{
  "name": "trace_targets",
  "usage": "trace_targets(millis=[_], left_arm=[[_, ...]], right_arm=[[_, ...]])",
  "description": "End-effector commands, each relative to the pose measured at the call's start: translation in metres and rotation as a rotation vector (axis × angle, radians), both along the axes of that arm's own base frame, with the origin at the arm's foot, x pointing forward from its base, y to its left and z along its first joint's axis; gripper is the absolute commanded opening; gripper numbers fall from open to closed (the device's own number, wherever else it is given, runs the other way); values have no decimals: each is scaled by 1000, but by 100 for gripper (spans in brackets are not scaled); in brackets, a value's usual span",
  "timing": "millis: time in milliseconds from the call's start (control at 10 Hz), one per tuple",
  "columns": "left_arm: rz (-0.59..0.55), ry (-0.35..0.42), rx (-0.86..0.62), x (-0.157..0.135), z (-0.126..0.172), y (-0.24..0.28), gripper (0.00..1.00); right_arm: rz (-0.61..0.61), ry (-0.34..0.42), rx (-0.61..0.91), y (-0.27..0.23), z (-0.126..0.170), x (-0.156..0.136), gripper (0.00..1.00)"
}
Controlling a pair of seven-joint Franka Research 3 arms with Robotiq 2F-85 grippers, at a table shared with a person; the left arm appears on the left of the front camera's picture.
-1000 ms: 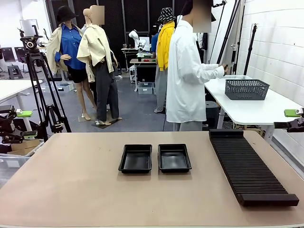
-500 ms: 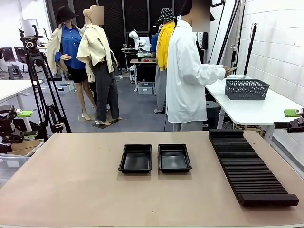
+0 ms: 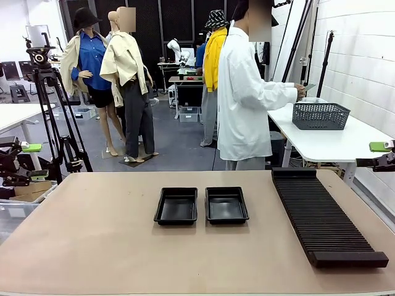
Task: Inspect and transfer BCBs to ESD trays.
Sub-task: Pick up the Blank PCB from the PCB Rack and place it in the left ESD tray.
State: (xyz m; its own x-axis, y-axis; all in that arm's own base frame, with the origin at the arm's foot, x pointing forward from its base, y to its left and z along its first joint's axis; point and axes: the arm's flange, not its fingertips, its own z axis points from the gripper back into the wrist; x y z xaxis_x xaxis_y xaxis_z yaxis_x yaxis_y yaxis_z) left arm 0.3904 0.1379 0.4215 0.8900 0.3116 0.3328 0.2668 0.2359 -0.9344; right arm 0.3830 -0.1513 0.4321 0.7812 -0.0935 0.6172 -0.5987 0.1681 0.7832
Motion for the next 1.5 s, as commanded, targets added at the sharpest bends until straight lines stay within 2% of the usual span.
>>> trace_targets(millis=[0, 1400], left_arm=[[1, 12, -22, -2, 2, 1, 100], [1, 12, -22, -2, 2, 1, 100]], right_arm=[[3, 3, 12, 1, 0, 0, 100], [3, 3, 12, 1, 0, 0, 100]])
